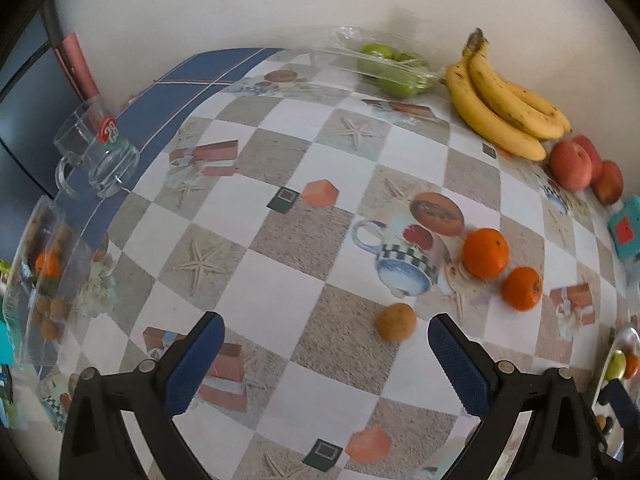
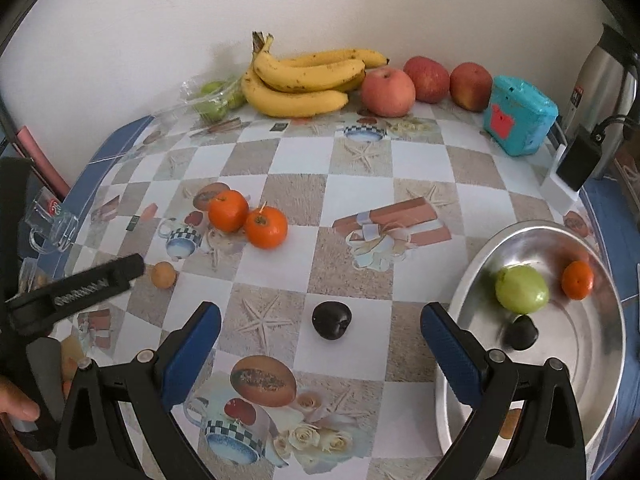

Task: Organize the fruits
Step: 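Close the right tool on the last dark plum while the left tool grasps a brown kiwi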

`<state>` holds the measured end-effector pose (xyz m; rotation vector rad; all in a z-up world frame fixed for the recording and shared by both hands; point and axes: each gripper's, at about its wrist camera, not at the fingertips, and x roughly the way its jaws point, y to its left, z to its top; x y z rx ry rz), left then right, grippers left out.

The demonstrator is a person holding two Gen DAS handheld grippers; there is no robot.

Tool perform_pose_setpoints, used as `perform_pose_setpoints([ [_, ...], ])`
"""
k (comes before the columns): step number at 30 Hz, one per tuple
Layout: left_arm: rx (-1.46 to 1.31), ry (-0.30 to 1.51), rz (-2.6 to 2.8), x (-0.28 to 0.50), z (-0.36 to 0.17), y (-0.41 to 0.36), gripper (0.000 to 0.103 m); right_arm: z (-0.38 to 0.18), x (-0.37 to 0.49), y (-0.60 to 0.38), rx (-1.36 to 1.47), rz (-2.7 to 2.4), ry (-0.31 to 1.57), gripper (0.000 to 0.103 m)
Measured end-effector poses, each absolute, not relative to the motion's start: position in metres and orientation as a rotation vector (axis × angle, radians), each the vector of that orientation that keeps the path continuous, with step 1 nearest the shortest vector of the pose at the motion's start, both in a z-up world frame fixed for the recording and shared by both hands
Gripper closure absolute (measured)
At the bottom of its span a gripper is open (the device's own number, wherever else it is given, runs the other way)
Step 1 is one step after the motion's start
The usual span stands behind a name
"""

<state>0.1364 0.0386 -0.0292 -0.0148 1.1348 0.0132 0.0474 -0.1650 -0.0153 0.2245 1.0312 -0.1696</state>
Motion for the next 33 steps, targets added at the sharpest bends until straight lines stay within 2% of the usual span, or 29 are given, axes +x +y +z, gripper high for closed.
perform_pose_setpoints([
  [5,-0.042,1.161,-0.043,0.142,-0.037,0.033,0.0,-0.024,0.055,-0.167,0.239,-0.196,1.045,0.004],
  [9,0.004,1.133,-0.096,0.147,-0.038,0.018,0.001,-0.033,0.061,-0.167,0.245,-0.202,1.066,0.024],
  [11,0.02,1.125,-0.114,0.148,-0.04,0.013,0.003,-0.04,0.064,-0.167,0.239,-0.203,1.084,0.027],
  [13,0.033,1.125,-0.127,0.15,-0.043,0.009,0.01,-0.045,0.066,-0.167,0.239,-0.203,1.098,0.037],
  [17,0.068,1.134,-0.14,0.152,-0.052,0.002,0.018,-0.053,0.068,-0.167,0.234,-0.213,1.124,0.042],
  [20,0.069,1.148,-0.143,0.153,-0.059,0.0,0.03,-0.057,0.07,-0.165,0.224,-0.208,1.139,0.049],
  [22,0.077,1.158,-0.142,0.154,-0.062,-0.001,0.047,-0.059,0.07,-0.164,0.216,-0.207,1.146,0.055],
  [28,0.057,1.171,-0.144,0.155,-0.063,0.001,0.077,-0.061,0.07,-0.165,0.217,-0.207,1.15,0.073],
  [33,0.031,1.174,-0.151,0.155,-0.06,0.004,0.077,-0.059,0.069,-0.167,0.232,-0.209,1.143,0.077],
])
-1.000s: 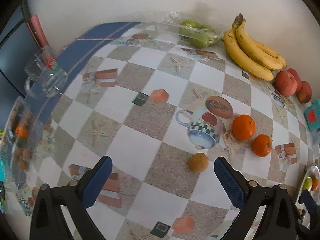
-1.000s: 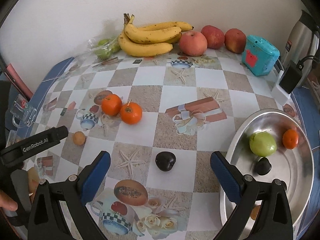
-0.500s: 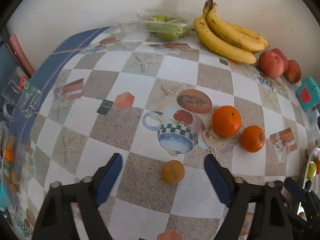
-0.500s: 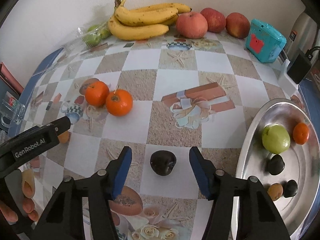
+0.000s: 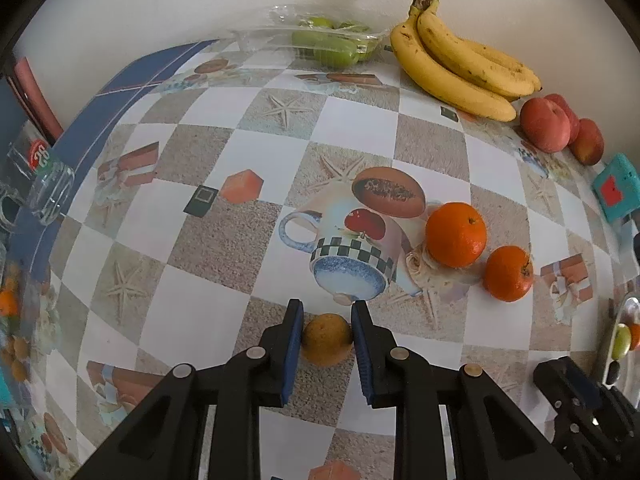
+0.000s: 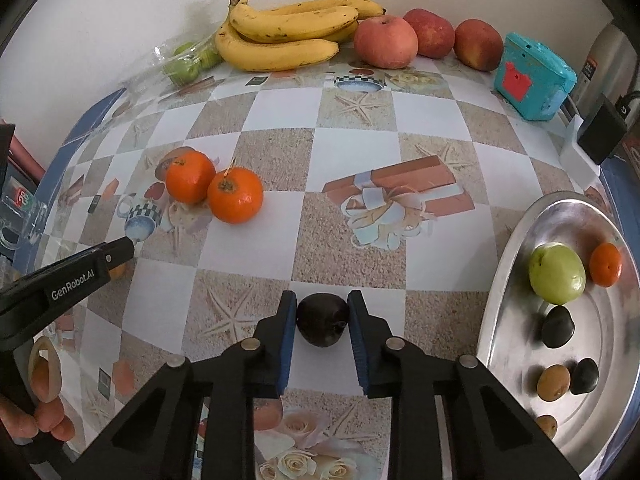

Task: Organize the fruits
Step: 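Close the right tool on the last dark plum while the left tool grasps a brown kiwi, then carry the kiwi with the left tool while the right tool carries the plum into the bowl, then open both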

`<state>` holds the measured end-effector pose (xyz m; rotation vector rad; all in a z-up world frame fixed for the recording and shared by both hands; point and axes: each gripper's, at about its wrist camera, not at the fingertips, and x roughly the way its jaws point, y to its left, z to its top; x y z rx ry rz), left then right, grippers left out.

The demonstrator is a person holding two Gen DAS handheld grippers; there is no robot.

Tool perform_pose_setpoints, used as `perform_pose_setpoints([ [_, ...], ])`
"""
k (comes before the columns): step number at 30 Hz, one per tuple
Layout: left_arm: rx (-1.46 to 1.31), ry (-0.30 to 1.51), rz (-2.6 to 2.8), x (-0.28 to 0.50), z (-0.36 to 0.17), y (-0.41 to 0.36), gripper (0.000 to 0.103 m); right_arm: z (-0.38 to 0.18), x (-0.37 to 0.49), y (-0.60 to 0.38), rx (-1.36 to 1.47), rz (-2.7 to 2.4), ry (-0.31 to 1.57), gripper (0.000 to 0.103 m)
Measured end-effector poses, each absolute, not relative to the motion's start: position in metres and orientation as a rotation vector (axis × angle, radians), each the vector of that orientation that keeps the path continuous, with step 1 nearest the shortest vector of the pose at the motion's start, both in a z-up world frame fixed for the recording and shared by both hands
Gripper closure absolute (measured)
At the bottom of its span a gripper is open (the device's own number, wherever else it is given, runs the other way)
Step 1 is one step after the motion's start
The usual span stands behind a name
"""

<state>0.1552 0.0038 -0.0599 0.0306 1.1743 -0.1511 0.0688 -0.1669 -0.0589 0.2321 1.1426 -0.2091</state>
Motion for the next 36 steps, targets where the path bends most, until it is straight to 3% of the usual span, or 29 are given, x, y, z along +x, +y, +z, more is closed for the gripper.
perform_pose_setpoints([
  [19,-0.038,1.095,-0.238,0.14,-0.004,-0.003,0.077,-0.016,0.056,-0.173,0.274,-0.187,1.052,0.077],
  [36,0.051,1.078,-0.4,0.107,0.013,-0.062,0.077,-0.003,0.025,-0.231,0.318,-0.354,1.029,0.077],
])
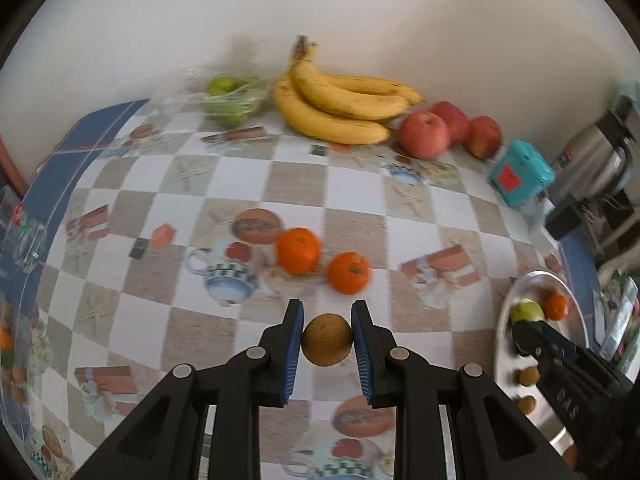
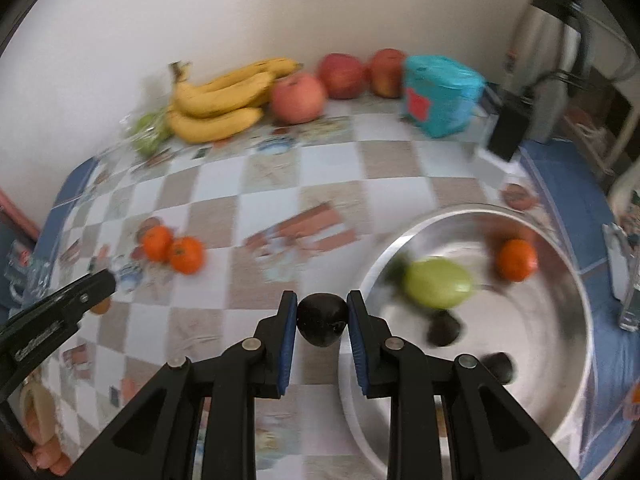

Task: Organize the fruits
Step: 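Carry the kiwi with the left tool while the right tool carries the plum into the bowl, then open both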

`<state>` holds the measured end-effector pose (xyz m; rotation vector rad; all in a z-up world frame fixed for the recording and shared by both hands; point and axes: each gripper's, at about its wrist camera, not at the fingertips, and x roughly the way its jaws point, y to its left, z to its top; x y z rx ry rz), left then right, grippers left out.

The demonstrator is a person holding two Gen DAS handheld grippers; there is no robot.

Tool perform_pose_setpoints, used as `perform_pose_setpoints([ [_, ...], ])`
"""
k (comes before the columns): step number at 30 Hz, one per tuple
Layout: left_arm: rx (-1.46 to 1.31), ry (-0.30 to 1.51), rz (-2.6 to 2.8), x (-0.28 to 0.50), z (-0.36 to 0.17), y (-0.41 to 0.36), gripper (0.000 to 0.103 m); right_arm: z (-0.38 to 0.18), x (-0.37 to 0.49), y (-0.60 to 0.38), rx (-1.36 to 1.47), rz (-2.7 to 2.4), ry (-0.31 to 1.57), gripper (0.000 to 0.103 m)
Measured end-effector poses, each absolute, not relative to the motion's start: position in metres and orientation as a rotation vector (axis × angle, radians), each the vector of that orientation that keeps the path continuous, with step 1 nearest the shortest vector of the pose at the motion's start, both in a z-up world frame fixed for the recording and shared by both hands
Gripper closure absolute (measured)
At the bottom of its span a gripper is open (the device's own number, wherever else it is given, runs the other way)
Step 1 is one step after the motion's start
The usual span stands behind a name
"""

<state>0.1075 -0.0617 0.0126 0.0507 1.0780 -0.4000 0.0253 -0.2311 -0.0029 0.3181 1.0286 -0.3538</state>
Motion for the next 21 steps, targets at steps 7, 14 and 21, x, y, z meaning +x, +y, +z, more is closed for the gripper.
perform_pose_setpoints([
  [7,0.116,1.062,-0.544,0.075,0.021,-0.107,0.077,-0.001,0.0,-0.275,0.397,-0.46,1.019,0.077],
  [14,0.196,1.042,-0.667,0.043,0.025,-0.149,0.077,0.001,-0.027,-0.315,0.472,-0.552,0.995,0.077],
  [21,0.259,1.027,-0.752,0.019,0.024,-0.176,0.077,0.003,-0.046,-0.344,0.546,-0.608,0.97,0.077],
])
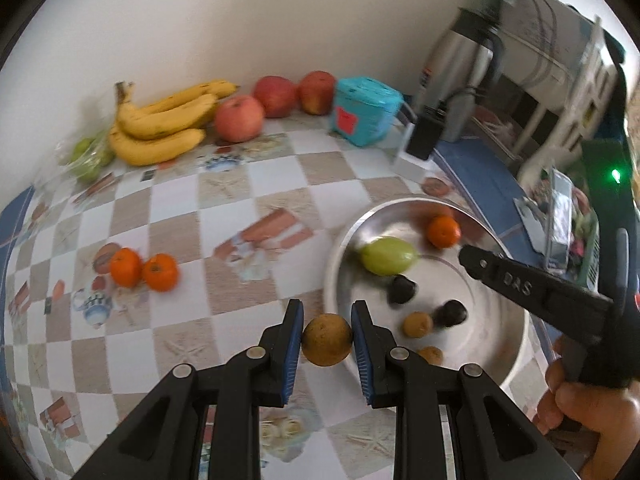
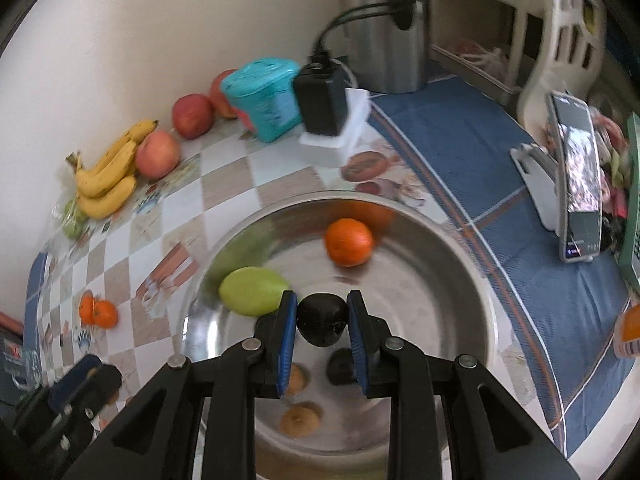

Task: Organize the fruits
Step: 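Carry the kiwi with the left tool while the right tool carries the plum into the bowl, then open both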

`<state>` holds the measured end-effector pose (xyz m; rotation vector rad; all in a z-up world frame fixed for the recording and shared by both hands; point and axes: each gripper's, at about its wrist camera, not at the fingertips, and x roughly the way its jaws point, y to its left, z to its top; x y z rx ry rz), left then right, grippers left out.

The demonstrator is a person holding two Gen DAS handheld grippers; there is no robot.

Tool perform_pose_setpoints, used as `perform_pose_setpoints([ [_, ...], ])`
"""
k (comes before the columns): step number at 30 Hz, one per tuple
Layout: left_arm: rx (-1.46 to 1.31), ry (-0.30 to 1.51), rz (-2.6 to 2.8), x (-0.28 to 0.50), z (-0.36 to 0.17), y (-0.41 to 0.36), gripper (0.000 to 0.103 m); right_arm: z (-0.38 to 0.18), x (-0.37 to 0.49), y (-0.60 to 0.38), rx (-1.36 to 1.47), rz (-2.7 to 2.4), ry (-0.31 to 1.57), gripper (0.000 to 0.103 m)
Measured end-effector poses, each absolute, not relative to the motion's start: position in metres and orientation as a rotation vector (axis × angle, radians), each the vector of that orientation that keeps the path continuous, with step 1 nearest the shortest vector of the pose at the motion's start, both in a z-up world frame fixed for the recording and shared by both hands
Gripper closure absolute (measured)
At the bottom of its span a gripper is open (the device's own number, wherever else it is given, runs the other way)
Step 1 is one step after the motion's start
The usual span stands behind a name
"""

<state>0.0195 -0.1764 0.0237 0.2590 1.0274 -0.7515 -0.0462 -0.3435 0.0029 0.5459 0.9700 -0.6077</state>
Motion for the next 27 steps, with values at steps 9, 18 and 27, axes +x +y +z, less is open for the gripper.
perform_pose_setpoints([
  [9,0.329,1.067,-0.79,0.006,0.0,-0.199,0.076,-0.014,-0.048,-0.351,0.57,-0.617,1.001,0.076],
  [18,0.327,1.098,-0.78,0.008,-0.011,-0.2,0.076,-0.026,-0.044,-0.349,0.569,-0.609,1.033,0.076],
  [27,0.336,1.104,-0.789,0.006,-0.013,-0.203,0.073,-0.029,-0.044,-0.349,0.579,-0.607,1.045,0.075],
])
